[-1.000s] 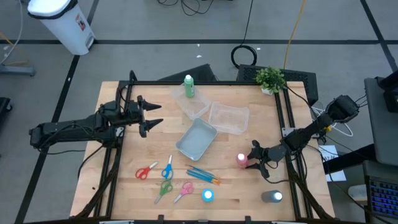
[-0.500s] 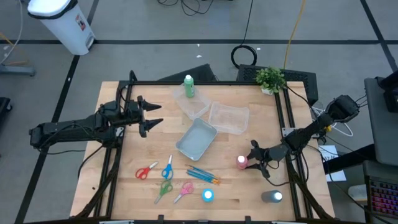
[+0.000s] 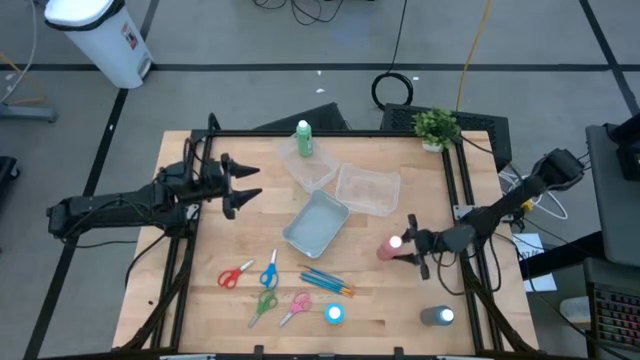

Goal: Pick & Place Paint Supplies
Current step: Put the pink paint bottle into the left transparent bin

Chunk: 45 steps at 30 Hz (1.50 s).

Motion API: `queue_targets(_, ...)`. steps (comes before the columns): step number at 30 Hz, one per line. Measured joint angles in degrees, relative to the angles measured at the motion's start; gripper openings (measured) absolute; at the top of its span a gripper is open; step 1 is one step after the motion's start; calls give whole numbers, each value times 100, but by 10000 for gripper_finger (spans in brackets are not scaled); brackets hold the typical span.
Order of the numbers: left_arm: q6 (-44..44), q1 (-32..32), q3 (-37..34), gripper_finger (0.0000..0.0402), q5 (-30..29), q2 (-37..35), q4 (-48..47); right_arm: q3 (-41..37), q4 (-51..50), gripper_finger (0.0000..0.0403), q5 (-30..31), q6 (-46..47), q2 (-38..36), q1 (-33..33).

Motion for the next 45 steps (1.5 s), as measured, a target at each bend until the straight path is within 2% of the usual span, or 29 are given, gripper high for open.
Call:
queue_targets(4,-333,2,142,319,-95,275,233,11,504,144,451,-152,-313,-36)
queue_targets(8,-464,-19,573,319,-90,793,-2,13,1046,144,460,-428,-512,-140)
queue_targets(13,-87,-74,1332,319,-78,1607,-468,38,1688,144,461,-1156,-559,-275)
queue_targets(16,79,-70,1953,319,-74,2136,-814,285,1667,144,466,-1453,-555,-414)
queue_targets(18,184,-70,2416,319,-45,2508,-1061,565,1380,144,466,-1572,-561,-504)
queue_targets(21,377,-70,3153,319,99,3020,-1479,1141,330,144,451,-1567,-556,-632)
queue_targets(24,460,-91,3846,319,259,3547,-1837,1766,-855,144,449,-1313,-509,-761)
queue_targets(27,545,-184,4454,319,300,4093,-2199,2142,-1537,144,468,-968,-387,-871)
queue_targets(33,1011,-526,5789,319,315,5155,-3327,2229,-1667,143,501,-835,-87,-1063)
queue_targets(38,1434,-859,6956,319,315,5826,-4410,2232,-2009,143,764,-558,68,-1230)
queue_targets(45,1794,-1222,8083,319,228,6460,-4964,2232,-2266,143,745,-311,221,-1357)
